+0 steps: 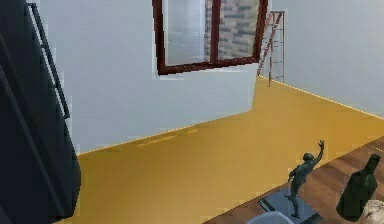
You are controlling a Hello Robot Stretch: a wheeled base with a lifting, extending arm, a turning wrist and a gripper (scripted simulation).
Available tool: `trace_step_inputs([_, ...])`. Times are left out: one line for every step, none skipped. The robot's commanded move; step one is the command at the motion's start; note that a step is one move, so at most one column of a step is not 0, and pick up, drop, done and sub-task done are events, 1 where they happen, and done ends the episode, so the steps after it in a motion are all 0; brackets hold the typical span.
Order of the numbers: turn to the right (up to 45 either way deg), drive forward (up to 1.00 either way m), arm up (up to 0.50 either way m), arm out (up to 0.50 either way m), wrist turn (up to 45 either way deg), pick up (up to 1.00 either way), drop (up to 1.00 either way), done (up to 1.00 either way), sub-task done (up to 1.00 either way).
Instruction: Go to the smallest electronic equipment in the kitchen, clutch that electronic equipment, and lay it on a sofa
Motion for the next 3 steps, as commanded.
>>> trace_step_inputs([0.0, 0.0, 0.0, 0.0, 45.0, 0.0, 0.0, 0.0, 0.0])
trace_step_inputs([0.0, 0.0, 0.0, 0.0, 45.0, 0.0, 0.0, 0.0, 0.0])
trace_step_inputs([0.0, 0.0, 0.0, 0.0, 15.0, 0.0, 0.0, 0.0, 0.0])
